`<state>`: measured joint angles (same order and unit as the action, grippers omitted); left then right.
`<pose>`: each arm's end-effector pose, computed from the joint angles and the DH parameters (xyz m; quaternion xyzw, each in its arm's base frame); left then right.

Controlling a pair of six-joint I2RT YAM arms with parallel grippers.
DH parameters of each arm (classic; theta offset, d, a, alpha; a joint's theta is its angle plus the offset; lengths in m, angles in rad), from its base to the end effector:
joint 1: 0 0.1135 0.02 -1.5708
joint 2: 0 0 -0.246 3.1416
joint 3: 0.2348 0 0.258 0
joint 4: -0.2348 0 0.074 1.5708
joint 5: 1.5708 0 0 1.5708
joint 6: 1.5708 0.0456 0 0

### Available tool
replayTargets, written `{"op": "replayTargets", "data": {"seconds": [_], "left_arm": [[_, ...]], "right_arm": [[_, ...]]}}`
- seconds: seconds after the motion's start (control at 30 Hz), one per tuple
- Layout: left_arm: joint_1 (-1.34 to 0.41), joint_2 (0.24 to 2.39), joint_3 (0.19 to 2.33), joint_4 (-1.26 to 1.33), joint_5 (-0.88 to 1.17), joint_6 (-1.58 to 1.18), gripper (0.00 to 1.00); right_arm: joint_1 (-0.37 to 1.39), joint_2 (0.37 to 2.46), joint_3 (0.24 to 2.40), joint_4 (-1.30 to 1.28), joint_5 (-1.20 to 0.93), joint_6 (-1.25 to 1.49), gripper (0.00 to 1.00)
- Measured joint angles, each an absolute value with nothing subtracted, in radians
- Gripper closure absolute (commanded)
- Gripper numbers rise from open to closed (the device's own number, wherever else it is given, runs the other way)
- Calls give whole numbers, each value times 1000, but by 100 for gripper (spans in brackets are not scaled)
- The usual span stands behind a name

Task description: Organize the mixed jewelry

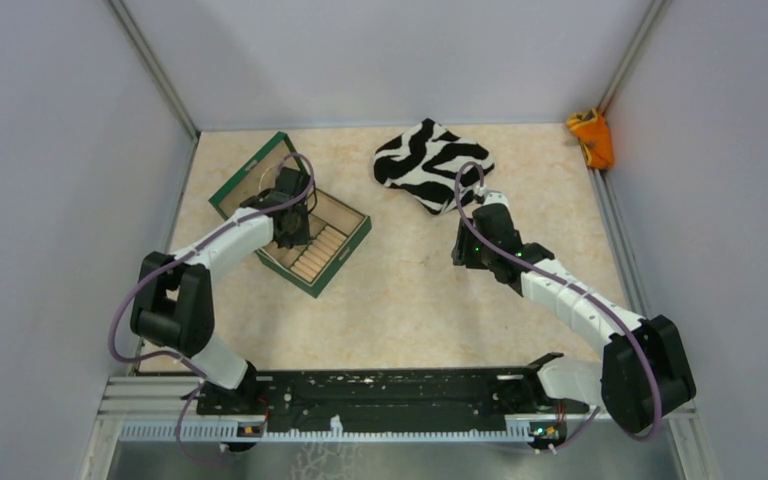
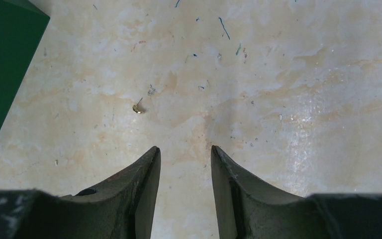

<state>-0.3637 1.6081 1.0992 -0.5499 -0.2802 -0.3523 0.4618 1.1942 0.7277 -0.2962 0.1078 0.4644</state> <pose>0.3178 -0.1075 0.1868 -0.0299 0.9581 0.0387 0.2822 0.2411 0.1145 0.2006 0.0224 0.9181 0.1311 0.3734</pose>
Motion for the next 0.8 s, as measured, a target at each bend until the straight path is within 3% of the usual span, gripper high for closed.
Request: {"op": "replayTargets", "data": {"seconds": [0.27,0.43,0.8], "left_arm": [[-380,1528,1100,-554,-243,-355,75],[-546,1470,1179,-557,-277,-351,73],[-796,1734,1297,-473,-106,-381,66]], "right_arm": [[462,1194,728,-294,108,465,58],[462,1198,728,-292,109,465,58],[422,1192,727,-305,131,465,57]]}}
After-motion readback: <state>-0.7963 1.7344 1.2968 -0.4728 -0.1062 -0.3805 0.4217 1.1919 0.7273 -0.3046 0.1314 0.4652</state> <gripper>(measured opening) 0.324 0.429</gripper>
